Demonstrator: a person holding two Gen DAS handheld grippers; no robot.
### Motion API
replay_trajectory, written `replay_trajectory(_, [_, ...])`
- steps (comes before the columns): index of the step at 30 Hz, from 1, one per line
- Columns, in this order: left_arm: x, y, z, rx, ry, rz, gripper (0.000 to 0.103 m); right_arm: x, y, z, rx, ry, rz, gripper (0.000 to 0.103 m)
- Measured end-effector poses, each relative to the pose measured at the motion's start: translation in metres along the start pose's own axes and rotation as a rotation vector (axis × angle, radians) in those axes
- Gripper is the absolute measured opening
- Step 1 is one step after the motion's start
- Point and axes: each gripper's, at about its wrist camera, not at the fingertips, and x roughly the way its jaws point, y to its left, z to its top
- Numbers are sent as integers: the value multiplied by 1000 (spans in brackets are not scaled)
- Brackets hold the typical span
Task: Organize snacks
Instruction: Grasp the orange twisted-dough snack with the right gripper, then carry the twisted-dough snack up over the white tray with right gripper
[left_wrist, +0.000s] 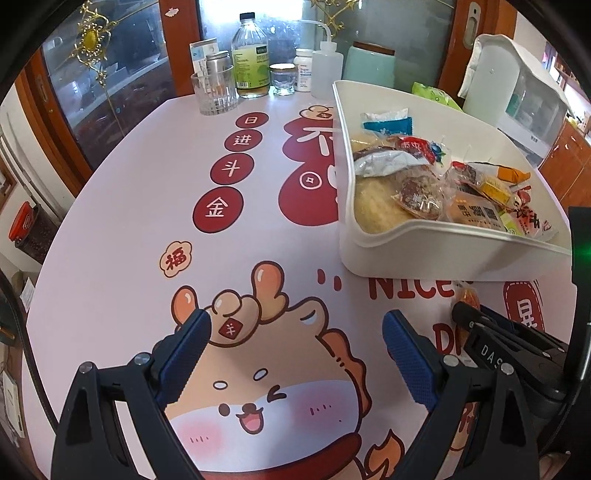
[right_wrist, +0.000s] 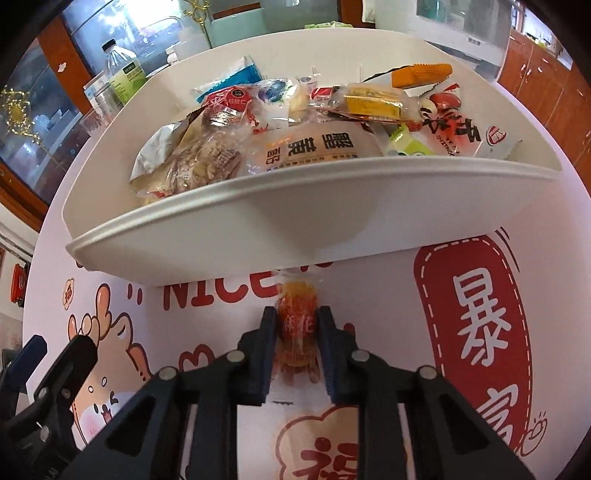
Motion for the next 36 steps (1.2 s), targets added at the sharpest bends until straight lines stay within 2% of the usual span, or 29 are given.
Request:
replay_trajectory(4, [-3, -3, -3, 4, 4, -3, 93, -4, 2, -5, -25, -8, 6, 22])
replay_trajectory(10, [-14, -6, -5, -1, 6, -13, 93, -31, 1, -14, -72, -70, 27, 22])
replay_trajectory(19, [-49, -23, 4, 9, -7, -54, 93, -83, -15, -19, -111, -109, 112, 22])
replay_trajectory(27, [-91, -41, 45, 18, -85, -81, 97, -140, -27, 9, -144, -182, 198, 22])
replay_trajectory(36, [-131, -59, 118, 56, -228, -45, 102, -195, -34, 76, -178, -299, 224, 22])
